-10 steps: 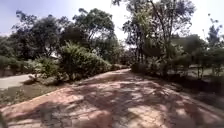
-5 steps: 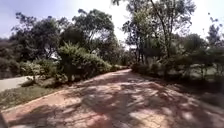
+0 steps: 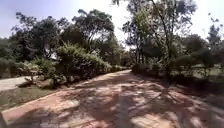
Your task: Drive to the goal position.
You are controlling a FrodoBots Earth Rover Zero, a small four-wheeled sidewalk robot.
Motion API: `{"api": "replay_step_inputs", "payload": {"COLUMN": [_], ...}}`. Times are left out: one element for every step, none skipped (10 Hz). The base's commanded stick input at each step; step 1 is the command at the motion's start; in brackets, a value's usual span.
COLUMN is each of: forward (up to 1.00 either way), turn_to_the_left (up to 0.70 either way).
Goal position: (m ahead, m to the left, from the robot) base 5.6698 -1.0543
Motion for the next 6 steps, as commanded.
{"api": "replay_step_inputs", "payload": {"forward": [0.30, 0.30, 0.30, 0.30, 0.30, 0.30], "turn_to_the_left": [0.00, 0.00, 0.00, 0.00, 0.00, 0.00]}}
